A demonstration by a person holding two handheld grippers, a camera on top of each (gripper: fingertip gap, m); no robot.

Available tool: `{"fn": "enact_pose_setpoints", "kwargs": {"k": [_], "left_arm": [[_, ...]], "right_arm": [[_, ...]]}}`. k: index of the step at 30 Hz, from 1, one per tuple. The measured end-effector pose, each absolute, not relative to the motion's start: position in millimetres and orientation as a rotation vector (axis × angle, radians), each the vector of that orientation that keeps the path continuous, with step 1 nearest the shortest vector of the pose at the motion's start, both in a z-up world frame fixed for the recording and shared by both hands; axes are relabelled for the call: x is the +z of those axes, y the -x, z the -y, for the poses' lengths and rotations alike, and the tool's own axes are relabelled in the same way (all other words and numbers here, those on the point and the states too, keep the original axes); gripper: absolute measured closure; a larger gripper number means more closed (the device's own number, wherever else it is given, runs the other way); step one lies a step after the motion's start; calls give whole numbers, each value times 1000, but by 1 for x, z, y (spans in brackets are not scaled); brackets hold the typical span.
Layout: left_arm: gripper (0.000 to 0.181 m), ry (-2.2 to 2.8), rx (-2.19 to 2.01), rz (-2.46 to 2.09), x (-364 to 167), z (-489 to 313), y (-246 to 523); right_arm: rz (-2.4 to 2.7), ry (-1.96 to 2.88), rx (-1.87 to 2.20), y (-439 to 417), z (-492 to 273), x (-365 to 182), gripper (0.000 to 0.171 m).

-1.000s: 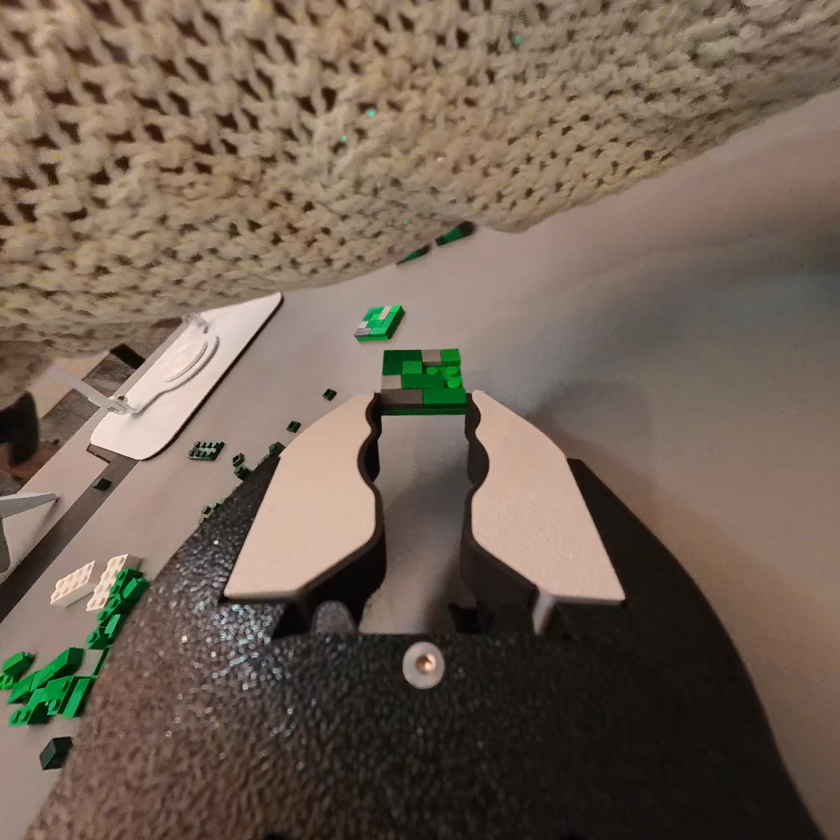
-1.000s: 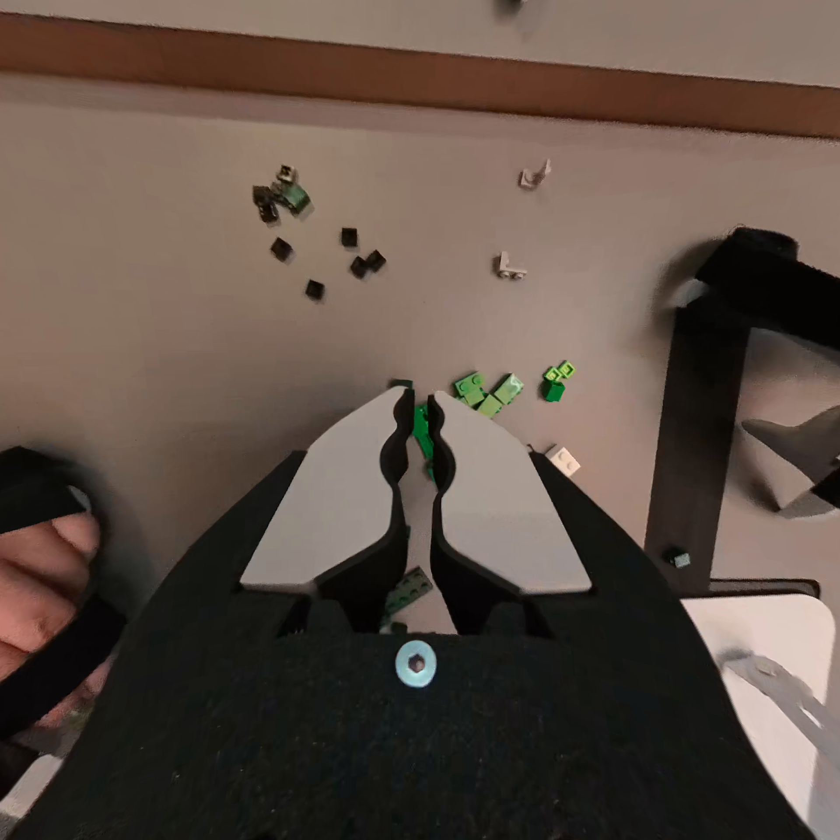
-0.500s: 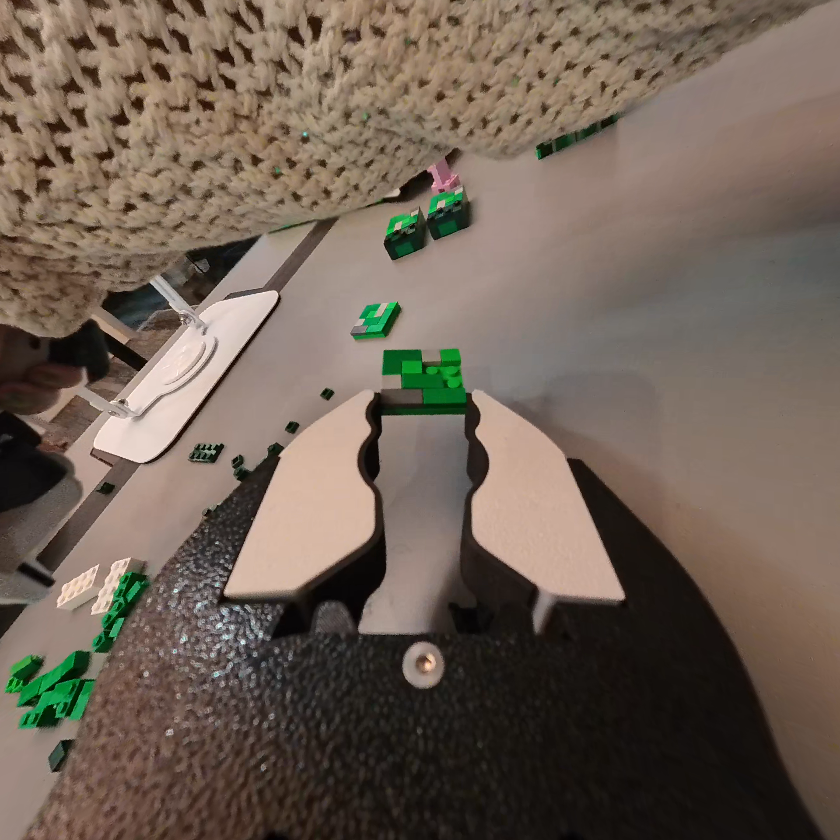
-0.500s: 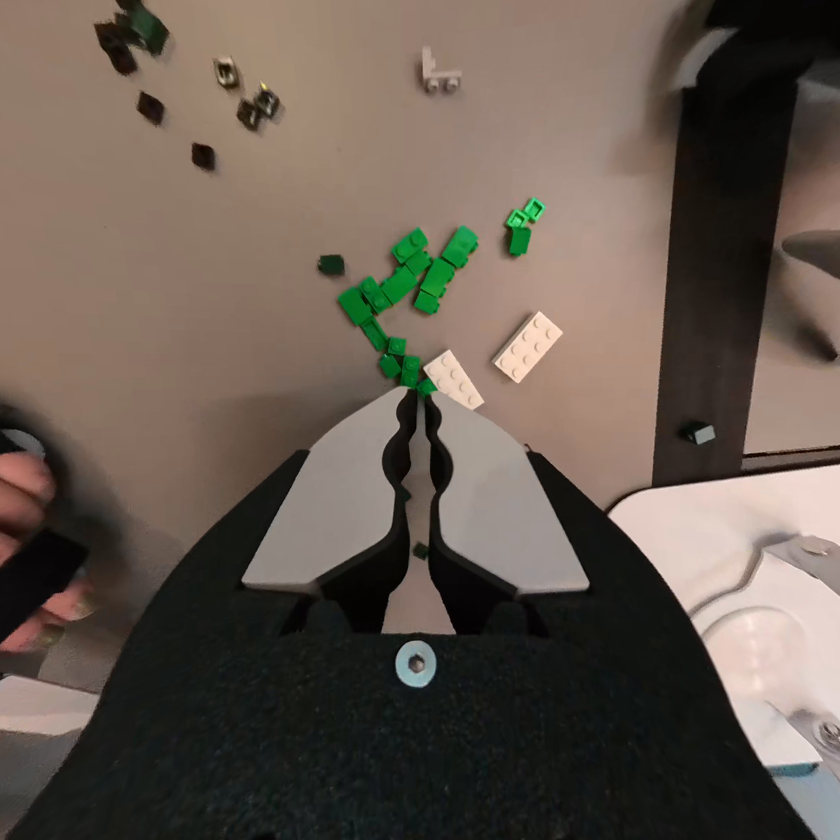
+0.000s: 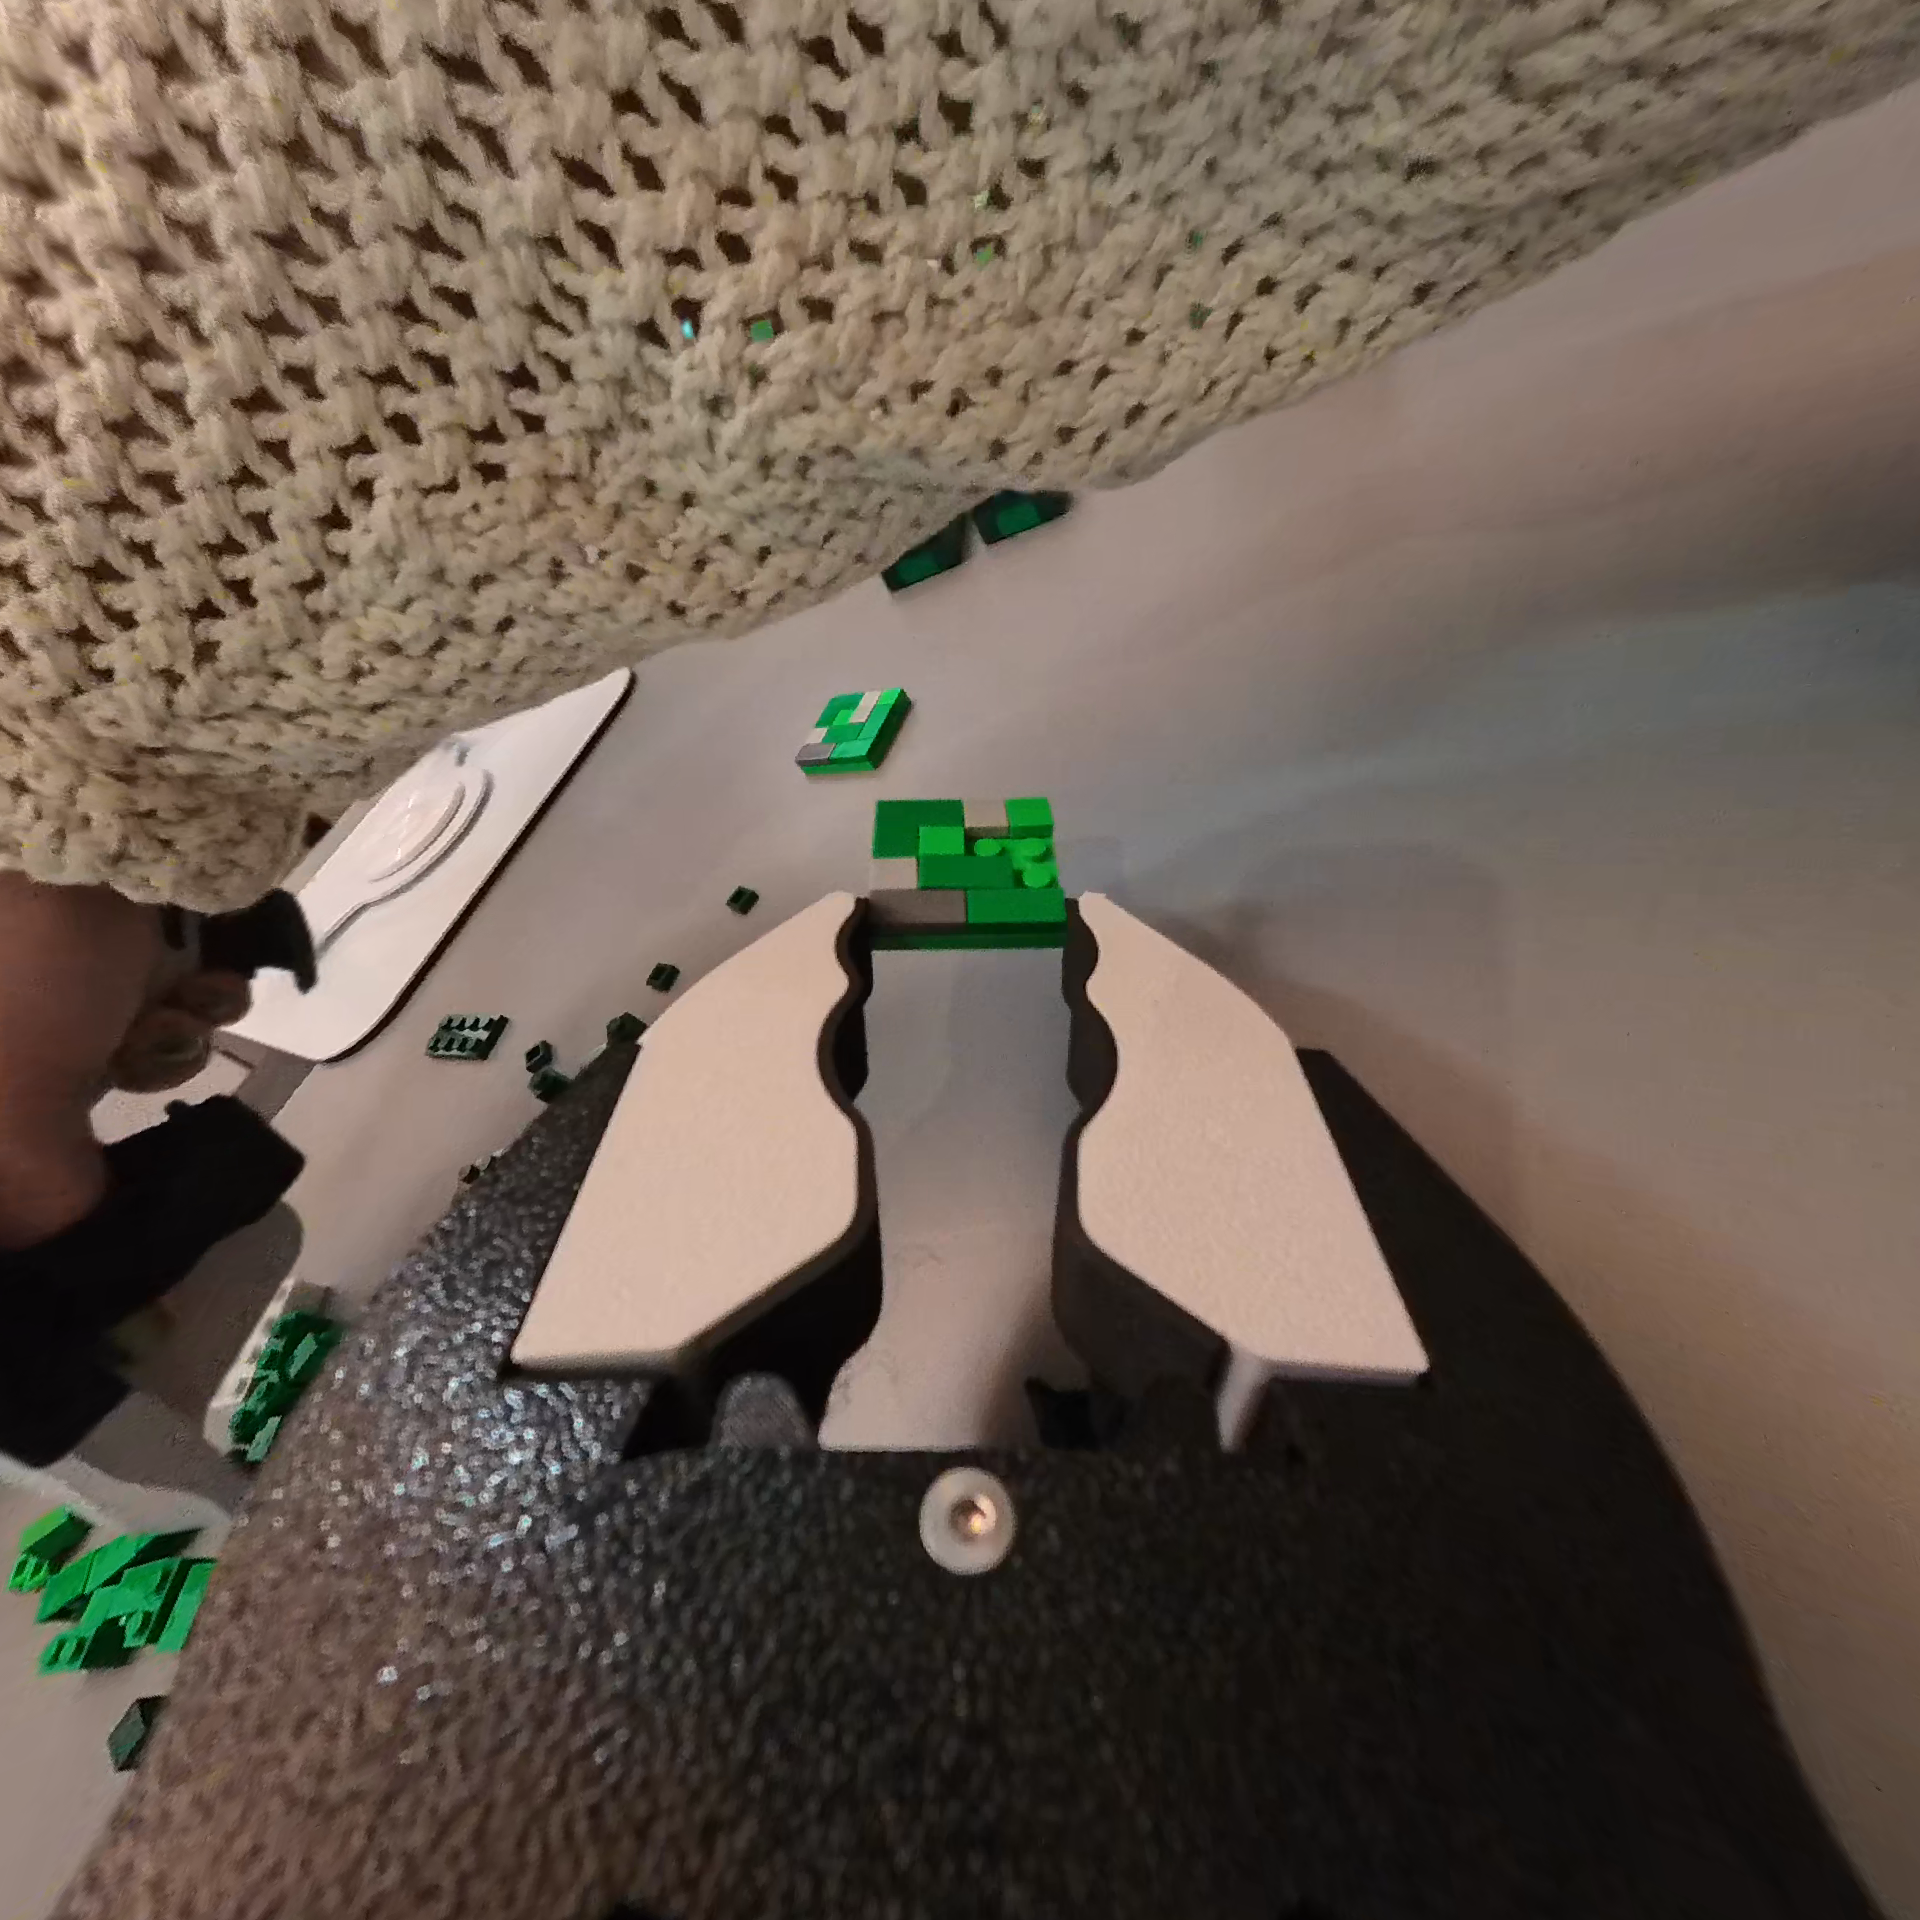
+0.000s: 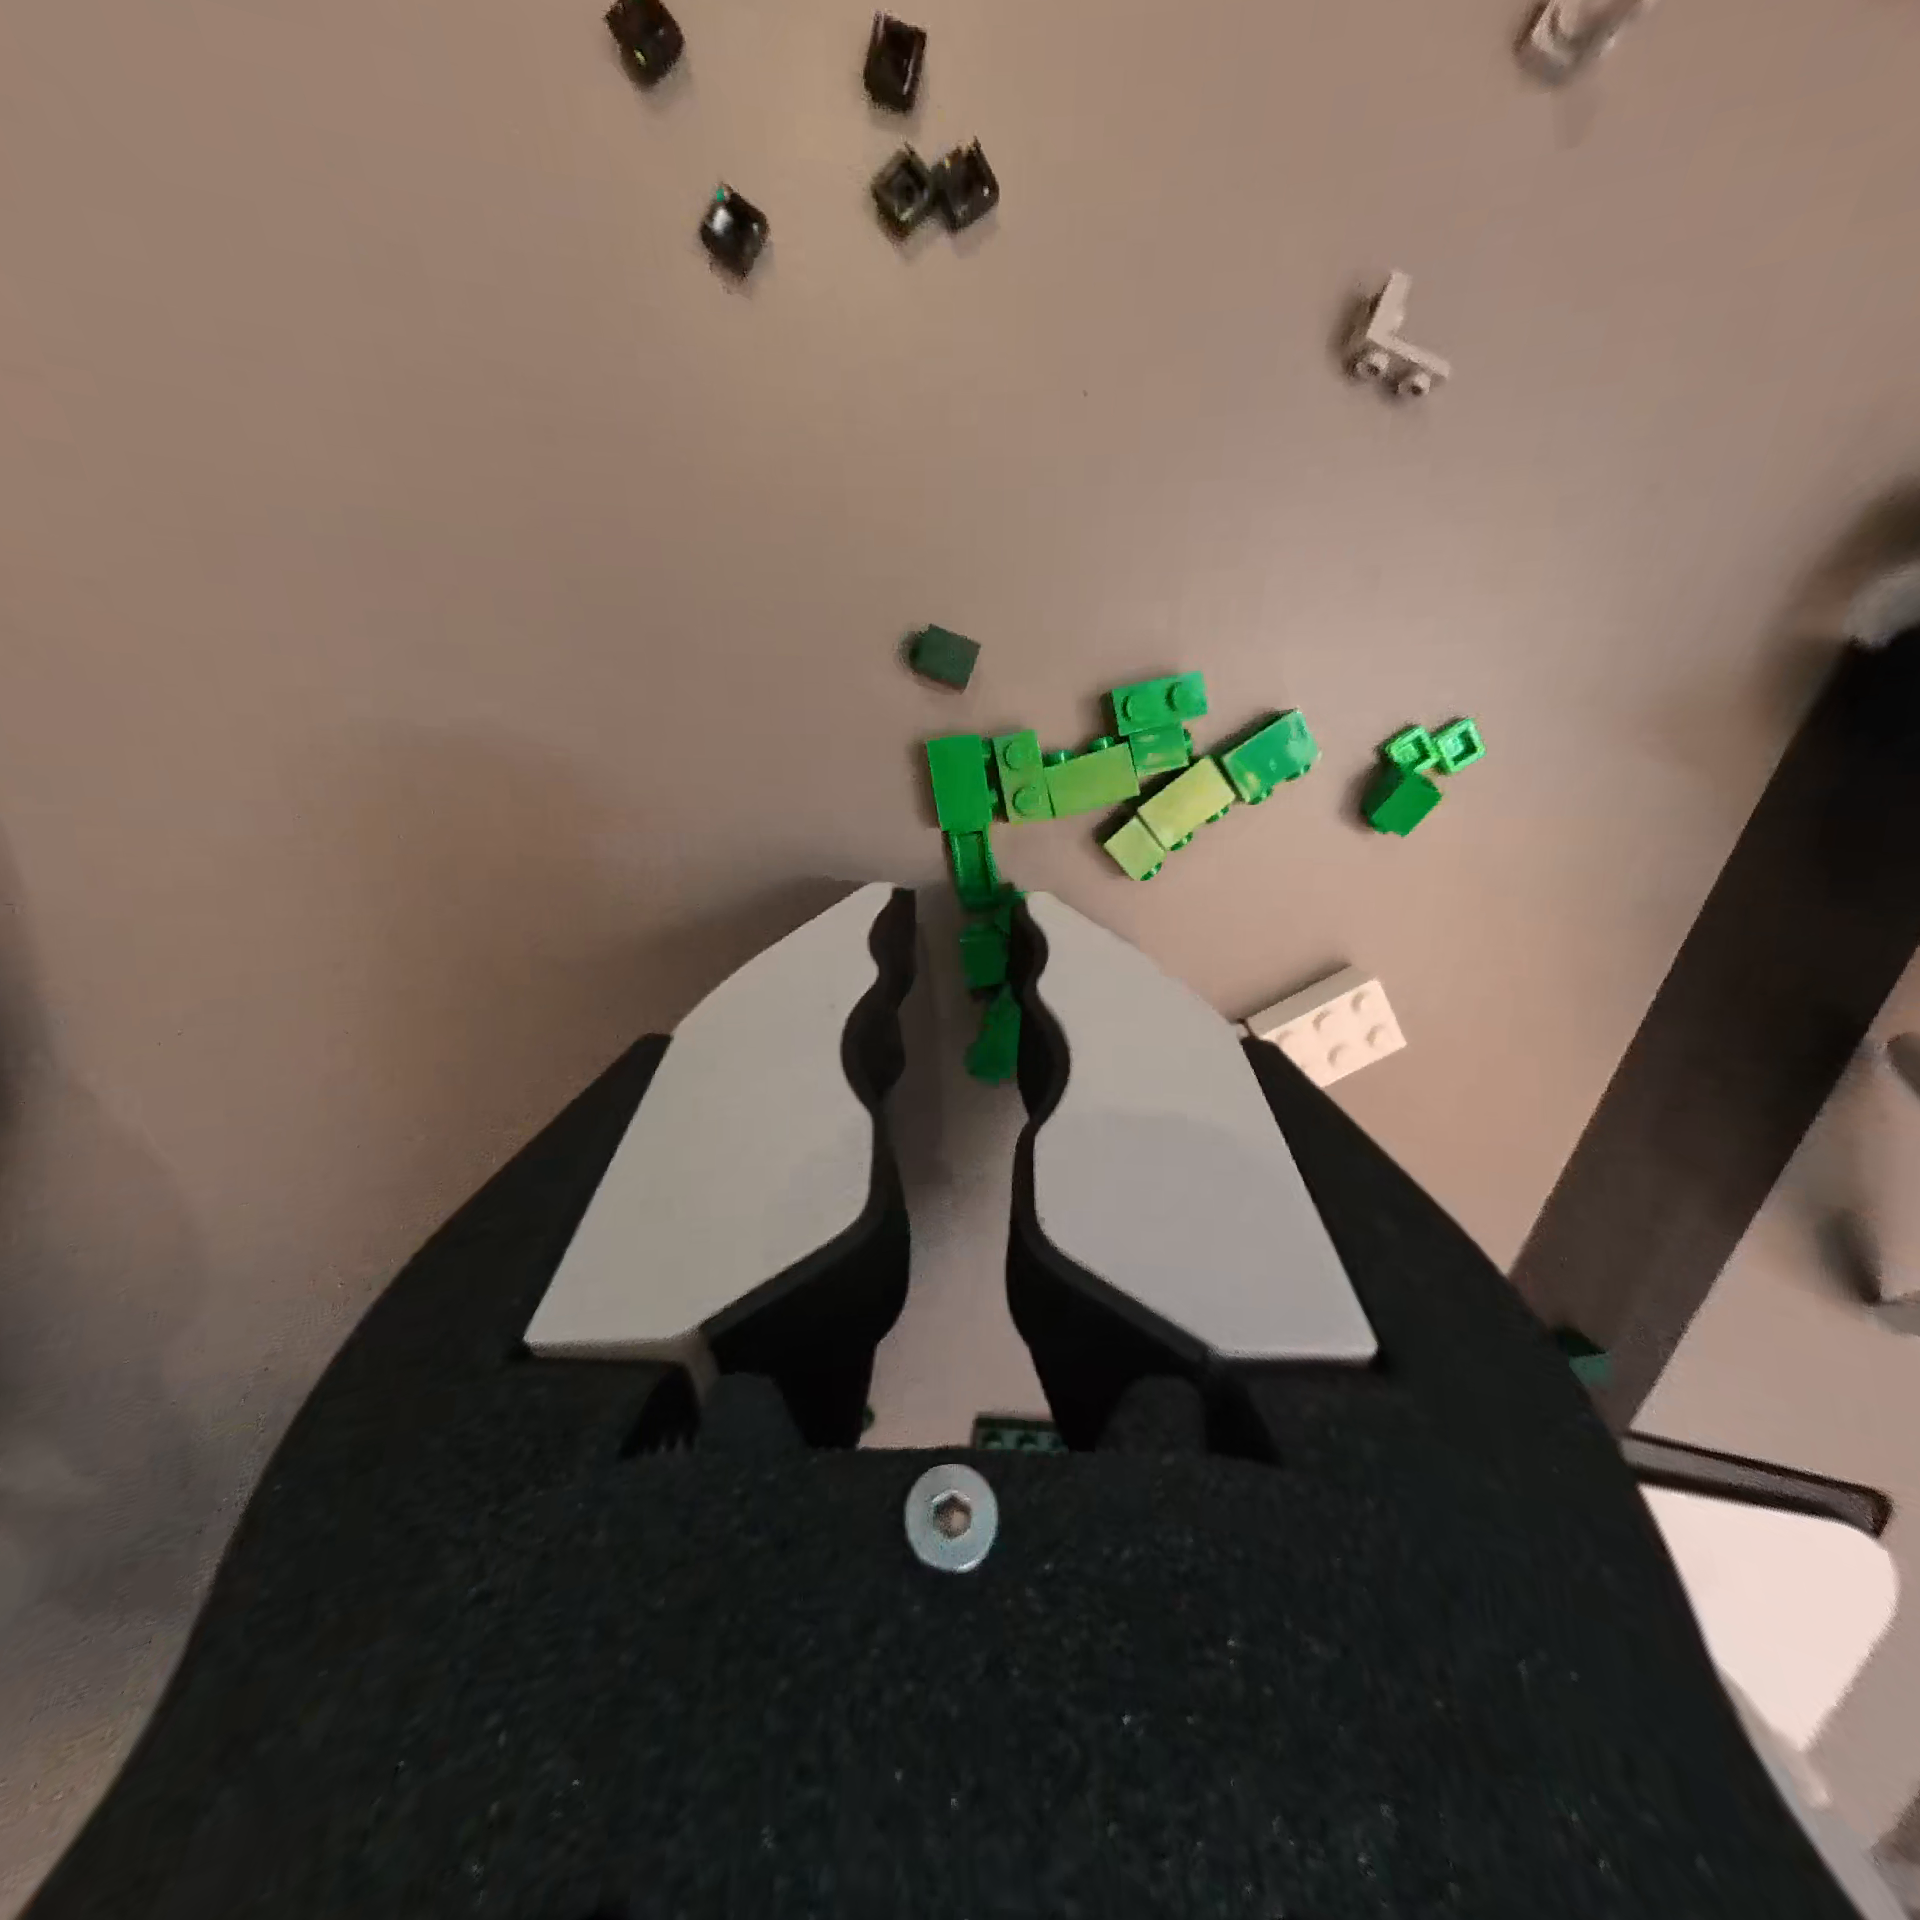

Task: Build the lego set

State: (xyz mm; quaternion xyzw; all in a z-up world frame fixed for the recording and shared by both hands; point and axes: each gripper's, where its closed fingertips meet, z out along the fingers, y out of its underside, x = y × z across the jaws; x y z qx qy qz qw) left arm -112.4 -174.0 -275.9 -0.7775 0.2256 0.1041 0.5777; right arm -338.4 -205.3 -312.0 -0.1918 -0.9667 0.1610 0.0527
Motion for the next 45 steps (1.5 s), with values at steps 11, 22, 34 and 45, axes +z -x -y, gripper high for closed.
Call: {"fn": "enact_pose_setpoints", "kwargs": {"k": [11,22,34,45], "left_arm": [[146,1819,240,-529,-276,174,113],[146,1818,237,-528,-275,173,113],[146,1815,244,-511,-274,173,115],[147,1800,251,-356,-264,175,136]], "right_arm": [[3058,391,308,333,205,-318,158],[3045,382,309,341,205,-324,153],[2729,510,674,279,188,-259,164],[2549,552,221,142,120,-257,164]]}}
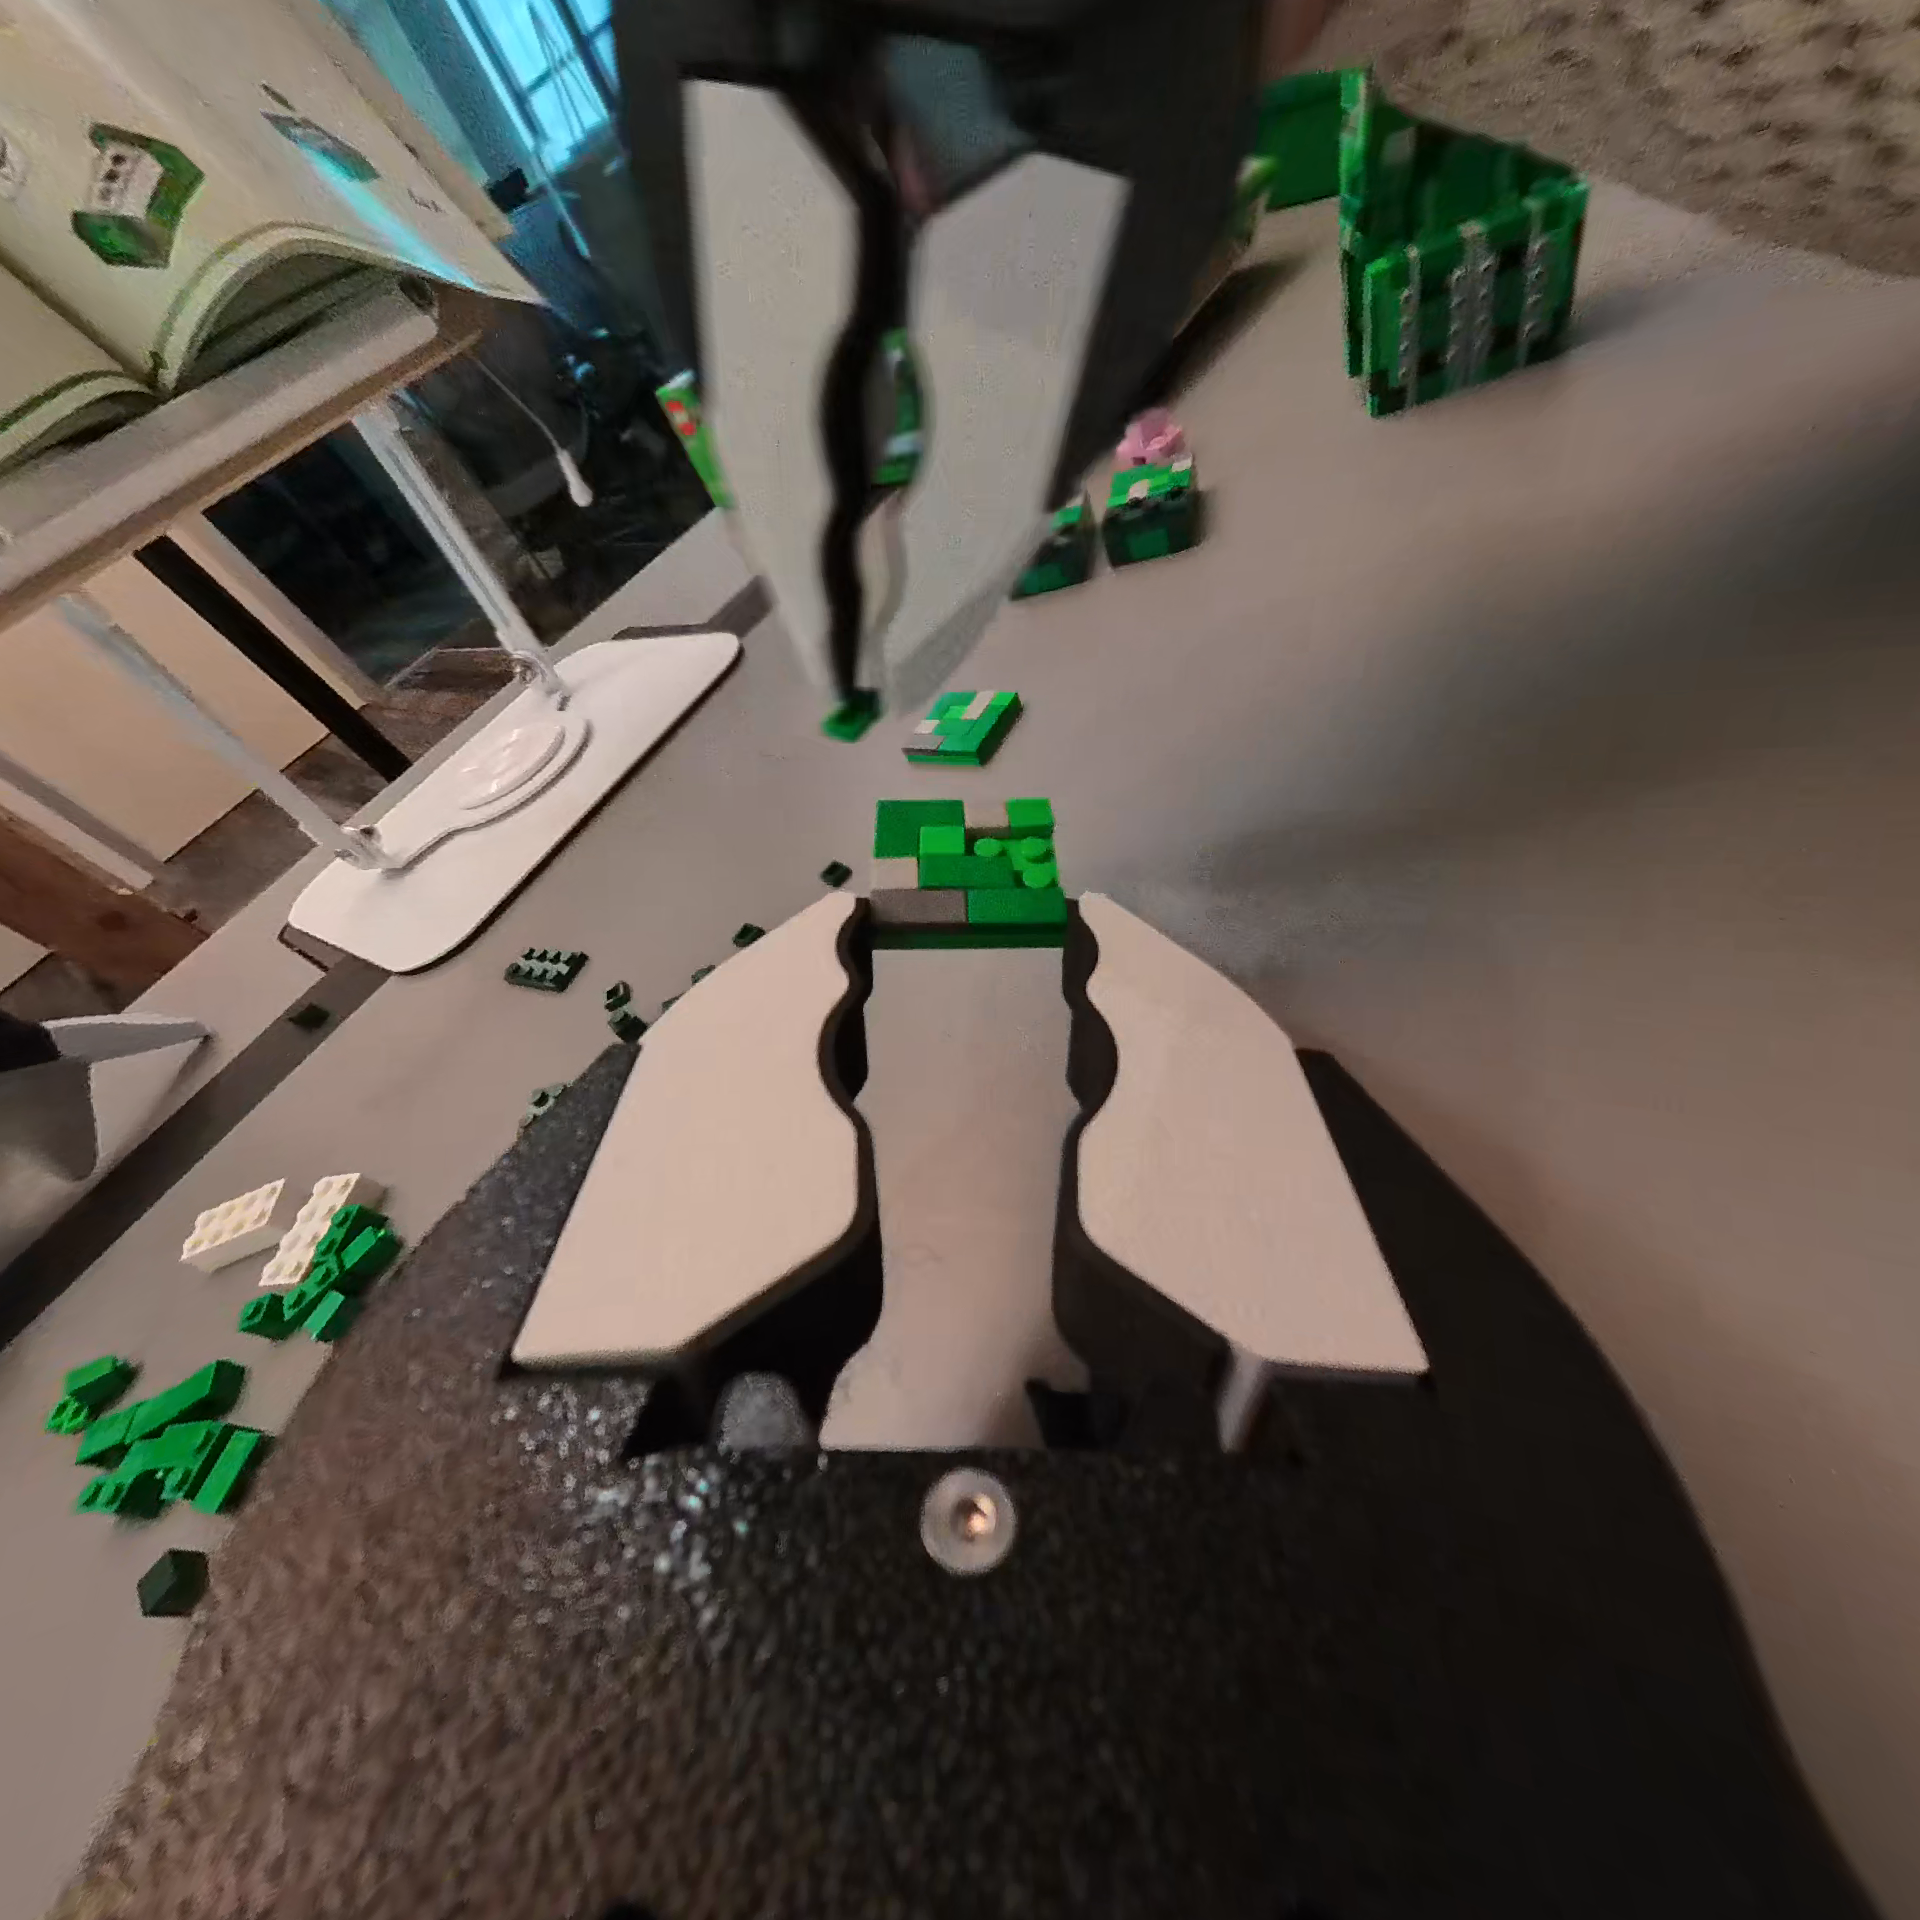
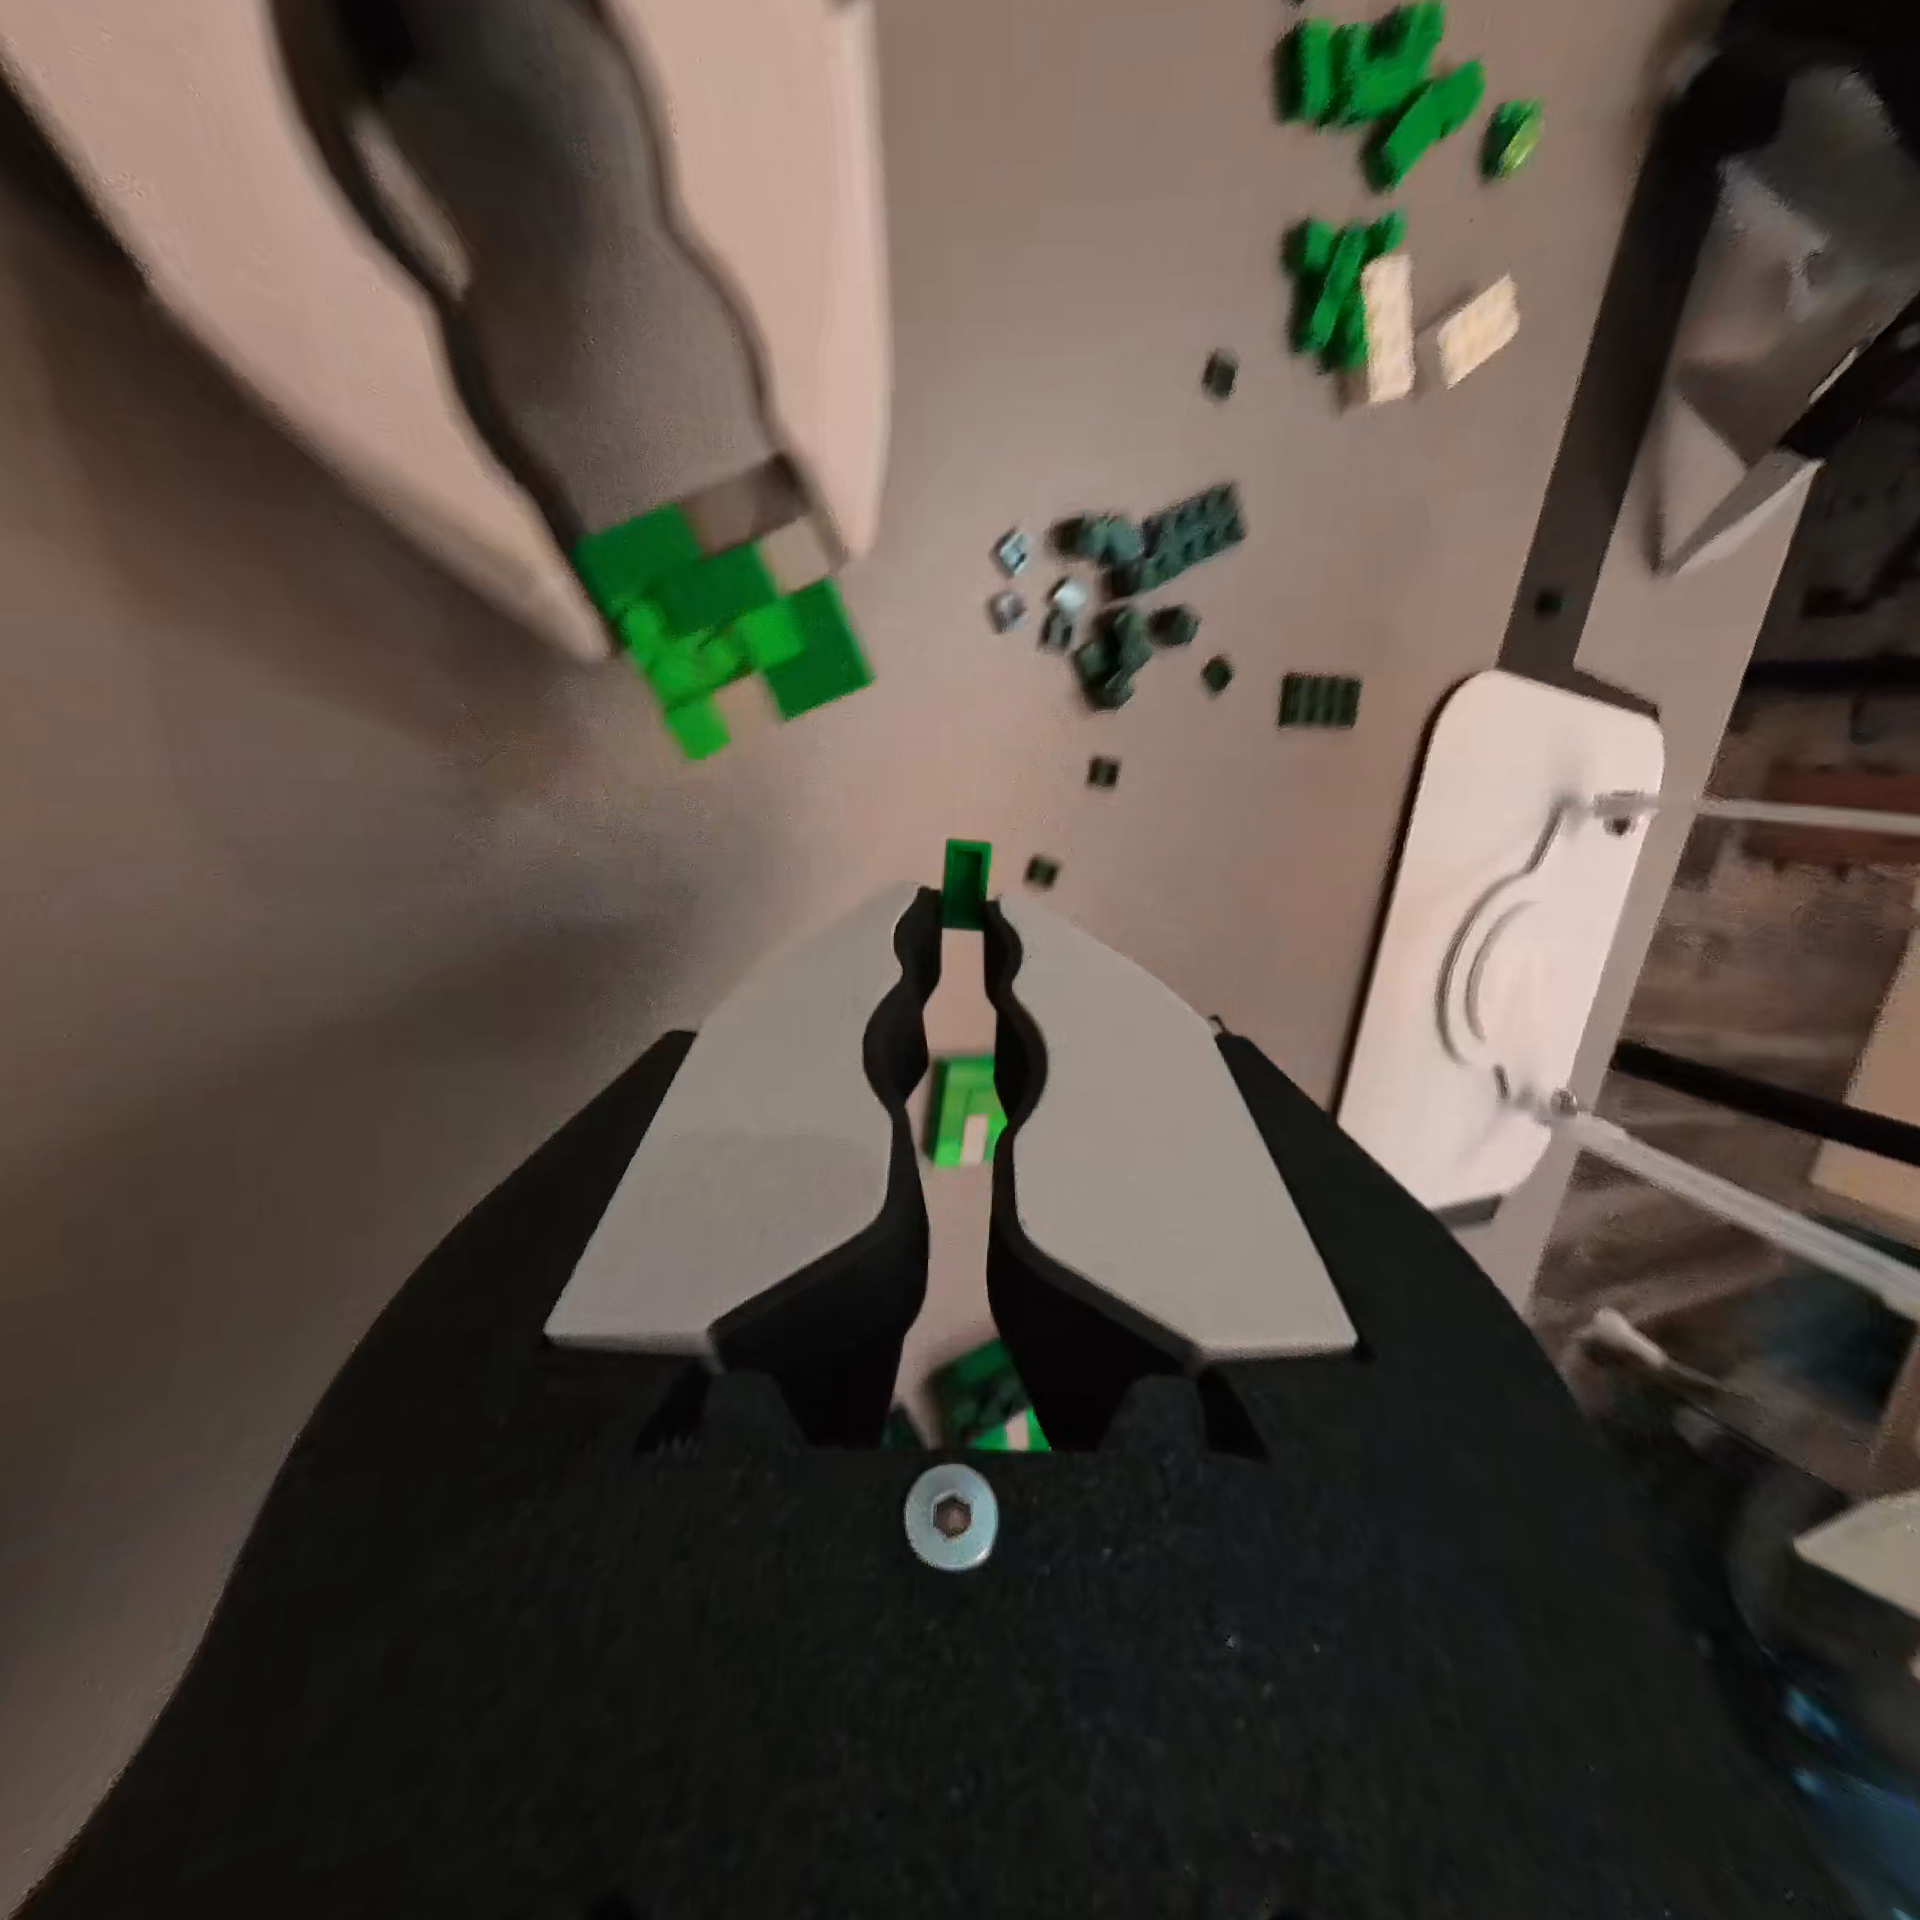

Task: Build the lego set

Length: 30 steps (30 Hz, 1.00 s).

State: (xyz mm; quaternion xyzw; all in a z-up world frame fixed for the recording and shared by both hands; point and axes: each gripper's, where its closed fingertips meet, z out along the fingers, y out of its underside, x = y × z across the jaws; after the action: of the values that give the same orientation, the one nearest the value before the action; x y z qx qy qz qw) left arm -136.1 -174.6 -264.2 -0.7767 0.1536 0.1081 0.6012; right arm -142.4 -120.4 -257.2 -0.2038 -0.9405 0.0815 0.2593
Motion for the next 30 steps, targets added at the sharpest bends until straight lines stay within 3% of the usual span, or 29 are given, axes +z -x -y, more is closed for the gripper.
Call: {"fn": "enact_pose_setpoints", "kwargs": {"k": [9,30], "left_arm": [[146,1821,226,-393,-268,175,130],[146,1821,201,-472,-272,177,116]], "right_arm": [[2568,434,212,95,145,-272,164],[2544,416,340,94,160,-276,164]]}}
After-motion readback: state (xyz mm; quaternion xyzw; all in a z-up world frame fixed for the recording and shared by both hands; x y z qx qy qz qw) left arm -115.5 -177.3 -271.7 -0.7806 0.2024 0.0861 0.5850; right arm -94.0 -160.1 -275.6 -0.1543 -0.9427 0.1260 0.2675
